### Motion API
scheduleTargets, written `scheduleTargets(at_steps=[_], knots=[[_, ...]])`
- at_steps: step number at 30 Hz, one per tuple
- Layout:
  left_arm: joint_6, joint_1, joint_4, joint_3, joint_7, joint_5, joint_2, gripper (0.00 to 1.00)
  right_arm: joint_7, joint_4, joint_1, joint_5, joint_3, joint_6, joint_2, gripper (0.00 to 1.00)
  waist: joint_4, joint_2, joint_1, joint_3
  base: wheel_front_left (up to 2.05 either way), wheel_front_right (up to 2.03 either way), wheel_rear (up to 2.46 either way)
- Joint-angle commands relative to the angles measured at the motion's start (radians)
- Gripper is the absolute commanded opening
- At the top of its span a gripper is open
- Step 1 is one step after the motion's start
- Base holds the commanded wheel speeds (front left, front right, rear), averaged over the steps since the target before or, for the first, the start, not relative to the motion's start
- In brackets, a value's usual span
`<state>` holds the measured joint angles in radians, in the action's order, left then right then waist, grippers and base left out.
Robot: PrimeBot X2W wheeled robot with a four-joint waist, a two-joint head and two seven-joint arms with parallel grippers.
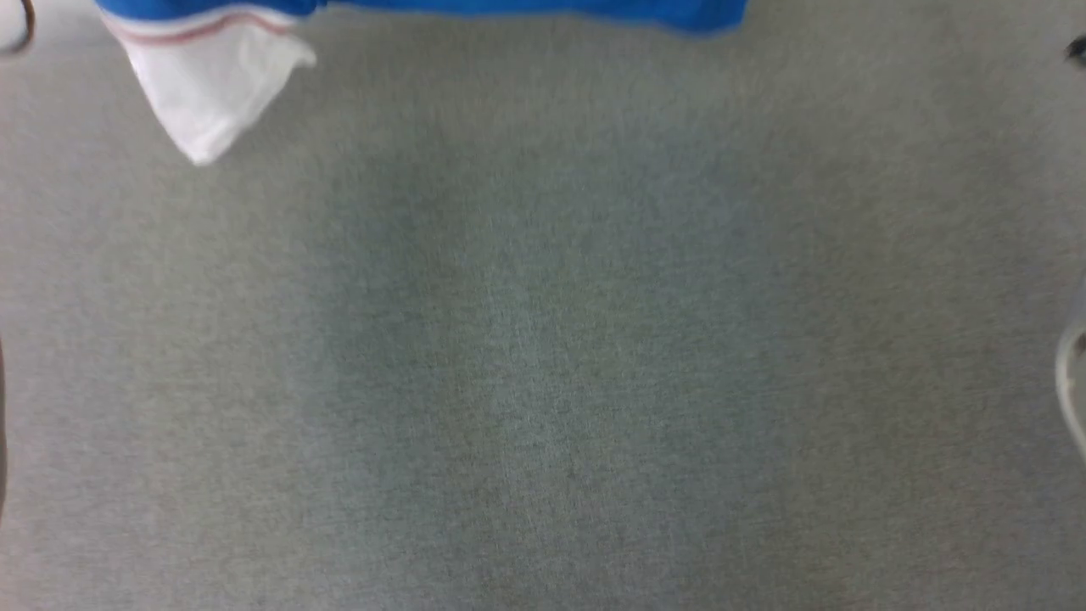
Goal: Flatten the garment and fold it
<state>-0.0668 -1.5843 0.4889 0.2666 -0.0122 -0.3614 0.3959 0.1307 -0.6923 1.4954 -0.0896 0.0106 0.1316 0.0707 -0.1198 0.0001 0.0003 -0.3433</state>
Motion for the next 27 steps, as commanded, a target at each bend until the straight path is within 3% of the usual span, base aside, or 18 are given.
scheduleTargets(at_steps=[1, 8, 15, 22, 27], knots=[[0.014, -0.024, 0.008, 0.006, -0.03, 0.008, -0.009, 0.0, -0.025, -0.004, 0.03, -0.03, -0.011, -0.001, -0.005, 0.0, 0.01, -0.0001, -0.0003, -0.143, 0.0, 0.0, 0.0], [0.057, -0.101, 0.043, 0.014, -0.176, 0.014, -0.024, 0.0, -0.141, -0.011, 0.108, -0.192, -0.059, -0.001, 0.01, 0.0, 0.036, -0.0001, -0.0003, -0.25, 0.0, 0.0, 0.0], [0.101, -0.114, 0.039, 0.012, -0.243, 0.014, -0.039, 0.0, -0.241, 0.012, 0.138, -0.334, -0.13, -0.001, 0.056, 0.0, 0.075, -0.0001, -0.0003, -0.353, 0.0, 0.0, 0.0], [0.125, 0.008, -0.017, -0.051, -0.249, 0.013, -0.027, 0.0, -0.321, 0.005, 0.079, -0.416, -0.175, -0.001, 0.052, 0.0, 0.093, -0.0001, -0.0003, -0.405, 0.0, 0.0, 0.0], [0.139, 0.161, -0.09, -0.142, -0.249, -0.009, -0.019, 0.0, -0.365, -0.012, 0.008, -0.383, -0.162, -0.001, 0.045, 0.0, 0.098, -0.0001, -0.0003, -0.396, 0.0, 0.0, 0.0]])
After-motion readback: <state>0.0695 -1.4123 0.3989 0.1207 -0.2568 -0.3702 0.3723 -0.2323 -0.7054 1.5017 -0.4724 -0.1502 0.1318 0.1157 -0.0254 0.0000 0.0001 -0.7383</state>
